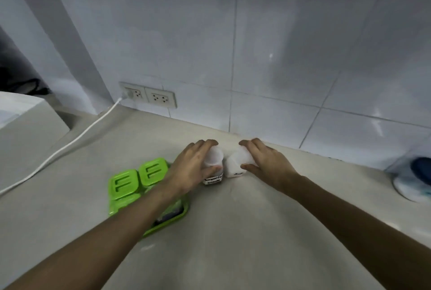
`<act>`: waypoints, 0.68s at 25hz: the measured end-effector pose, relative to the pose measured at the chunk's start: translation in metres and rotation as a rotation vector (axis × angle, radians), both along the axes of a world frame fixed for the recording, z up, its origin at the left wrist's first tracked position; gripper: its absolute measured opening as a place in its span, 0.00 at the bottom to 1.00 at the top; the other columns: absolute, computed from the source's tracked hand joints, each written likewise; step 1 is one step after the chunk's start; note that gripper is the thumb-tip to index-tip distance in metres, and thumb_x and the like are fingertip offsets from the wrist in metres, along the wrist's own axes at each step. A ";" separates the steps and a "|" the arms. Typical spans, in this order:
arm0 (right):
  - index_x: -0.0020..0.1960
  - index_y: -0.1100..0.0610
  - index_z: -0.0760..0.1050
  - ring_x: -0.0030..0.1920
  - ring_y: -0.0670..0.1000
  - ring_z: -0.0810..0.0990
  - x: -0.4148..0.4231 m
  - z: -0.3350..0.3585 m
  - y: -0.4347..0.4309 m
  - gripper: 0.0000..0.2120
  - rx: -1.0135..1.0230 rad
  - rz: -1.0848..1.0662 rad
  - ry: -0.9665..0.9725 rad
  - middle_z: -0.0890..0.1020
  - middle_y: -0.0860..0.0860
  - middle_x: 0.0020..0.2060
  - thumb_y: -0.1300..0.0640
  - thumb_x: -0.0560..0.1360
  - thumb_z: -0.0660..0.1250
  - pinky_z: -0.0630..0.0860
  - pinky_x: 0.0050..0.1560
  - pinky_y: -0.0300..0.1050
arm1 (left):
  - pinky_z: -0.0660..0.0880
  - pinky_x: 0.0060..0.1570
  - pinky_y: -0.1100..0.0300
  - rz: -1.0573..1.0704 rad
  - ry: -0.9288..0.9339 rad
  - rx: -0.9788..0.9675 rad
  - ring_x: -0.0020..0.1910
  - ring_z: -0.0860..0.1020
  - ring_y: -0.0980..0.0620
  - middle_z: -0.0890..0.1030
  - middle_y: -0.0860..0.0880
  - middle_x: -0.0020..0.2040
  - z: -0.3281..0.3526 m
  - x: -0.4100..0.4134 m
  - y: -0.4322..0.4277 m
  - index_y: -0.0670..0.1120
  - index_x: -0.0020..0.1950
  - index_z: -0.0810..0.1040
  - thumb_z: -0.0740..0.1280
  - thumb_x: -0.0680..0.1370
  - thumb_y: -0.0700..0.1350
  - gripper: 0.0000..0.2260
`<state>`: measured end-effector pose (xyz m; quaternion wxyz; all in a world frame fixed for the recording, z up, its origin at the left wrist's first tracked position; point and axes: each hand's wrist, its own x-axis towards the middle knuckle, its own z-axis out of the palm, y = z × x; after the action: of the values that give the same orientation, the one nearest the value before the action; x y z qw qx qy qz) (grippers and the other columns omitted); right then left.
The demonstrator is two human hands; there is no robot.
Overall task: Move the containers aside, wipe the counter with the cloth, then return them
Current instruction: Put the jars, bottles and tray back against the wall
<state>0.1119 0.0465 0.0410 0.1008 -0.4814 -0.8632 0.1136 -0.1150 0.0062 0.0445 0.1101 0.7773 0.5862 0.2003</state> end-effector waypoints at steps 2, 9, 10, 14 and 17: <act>0.71 0.52 0.62 0.59 0.56 0.75 0.058 0.000 -0.012 0.25 0.019 -0.039 -0.006 0.70 0.52 0.65 0.48 0.77 0.64 0.75 0.54 0.50 | 0.70 0.56 0.56 -0.087 -0.023 -0.018 0.57 0.74 0.47 0.76 0.51 0.62 0.001 0.039 0.002 0.49 0.67 0.70 0.68 0.74 0.57 0.24; 0.71 0.55 0.64 0.49 0.59 0.79 0.256 0.010 -0.018 0.26 0.035 -0.410 -0.045 0.71 0.57 0.62 0.49 0.76 0.66 0.75 0.48 0.51 | 0.72 0.55 0.58 -0.266 -0.102 -0.087 0.56 0.75 0.50 0.75 0.54 0.63 -0.004 0.209 0.033 0.52 0.66 0.69 0.69 0.74 0.55 0.23; 0.71 0.55 0.64 0.48 0.59 0.79 0.279 0.010 -0.015 0.26 0.039 -0.450 -0.056 0.71 0.58 0.63 0.49 0.76 0.66 0.76 0.47 0.51 | 0.72 0.55 0.58 -0.278 -0.133 -0.100 0.56 0.76 0.50 0.74 0.53 0.63 -0.004 0.233 0.038 0.51 0.66 0.70 0.70 0.74 0.53 0.22; 0.70 0.58 0.65 0.50 0.64 0.79 0.336 0.006 -0.002 0.27 0.078 -0.475 -0.115 0.73 0.62 0.61 0.51 0.75 0.68 0.76 0.50 0.56 | 0.72 0.58 0.58 -0.299 -0.148 -0.084 0.58 0.76 0.48 0.75 0.50 0.64 -0.006 0.313 0.065 0.49 0.66 0.71 0.71 0.74 0.50 0.22; 0.71 0.59 0.65 0.53 0.64 0.77 0.355 -0.004 0.007 0.27 0.133 -0.440 -0.189 0.75 0.62 0.60 0.50 0.76 0.67 0.72 0.55 0.57 | 0.72 0.60 0.54 -0.314 -0.108 -0.060 0.59 0.76 0.46 0.75 0.47 0.63 -0.009 0.359 0.087 0.47 0.66 0.73 0.71 0.73 0.48 0.22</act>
<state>0.4665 0.0531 0.0369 0.0733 -0.6585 -0.7489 -0.0136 0.2442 0.0929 0.0351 0.1945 0.8438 0.4565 0.2045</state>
